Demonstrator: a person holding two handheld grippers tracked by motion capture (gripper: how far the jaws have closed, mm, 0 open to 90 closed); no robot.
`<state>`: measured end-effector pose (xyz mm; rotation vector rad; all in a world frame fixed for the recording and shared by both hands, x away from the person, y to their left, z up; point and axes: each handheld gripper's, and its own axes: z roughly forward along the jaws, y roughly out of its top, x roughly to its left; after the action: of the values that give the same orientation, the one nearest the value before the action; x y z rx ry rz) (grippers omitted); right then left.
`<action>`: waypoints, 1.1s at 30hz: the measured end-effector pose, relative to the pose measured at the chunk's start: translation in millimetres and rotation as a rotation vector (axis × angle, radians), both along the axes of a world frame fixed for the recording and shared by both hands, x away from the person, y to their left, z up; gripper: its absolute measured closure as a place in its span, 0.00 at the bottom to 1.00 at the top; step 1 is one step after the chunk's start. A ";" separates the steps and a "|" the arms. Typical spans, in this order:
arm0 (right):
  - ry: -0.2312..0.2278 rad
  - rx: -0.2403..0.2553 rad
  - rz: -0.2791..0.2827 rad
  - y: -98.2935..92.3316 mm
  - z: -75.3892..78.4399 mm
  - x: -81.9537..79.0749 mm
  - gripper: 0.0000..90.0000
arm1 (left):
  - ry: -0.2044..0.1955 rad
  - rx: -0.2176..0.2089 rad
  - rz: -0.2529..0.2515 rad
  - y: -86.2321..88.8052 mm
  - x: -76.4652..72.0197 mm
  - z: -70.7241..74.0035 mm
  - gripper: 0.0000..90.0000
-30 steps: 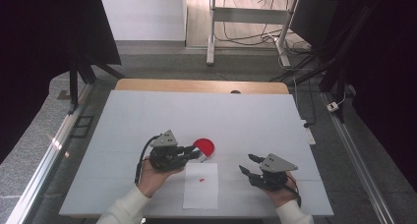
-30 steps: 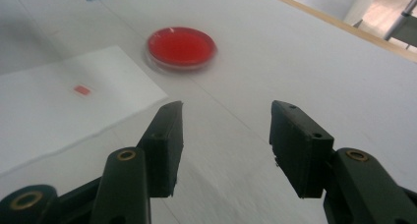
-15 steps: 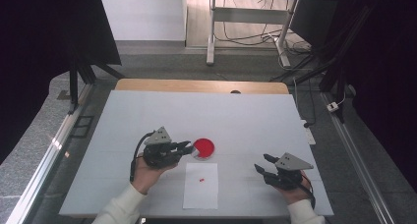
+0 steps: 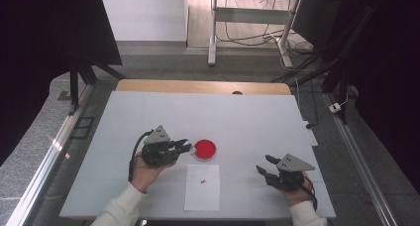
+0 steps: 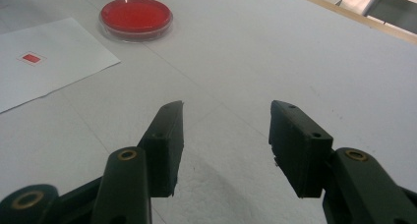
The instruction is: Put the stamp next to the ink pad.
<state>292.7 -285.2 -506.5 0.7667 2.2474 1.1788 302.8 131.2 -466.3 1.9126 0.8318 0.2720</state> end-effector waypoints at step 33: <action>0.010 0.001 -0.018 -5.2 -2.7 -1.5 0.52 | 0.072 0.199 0.094 -3.0 52.4 -39.9 0.83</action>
<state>291.2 -290.4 -509.1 0.7934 2.2437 1.1705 355.2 128.2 -506.3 2.0809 0.9742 0.3561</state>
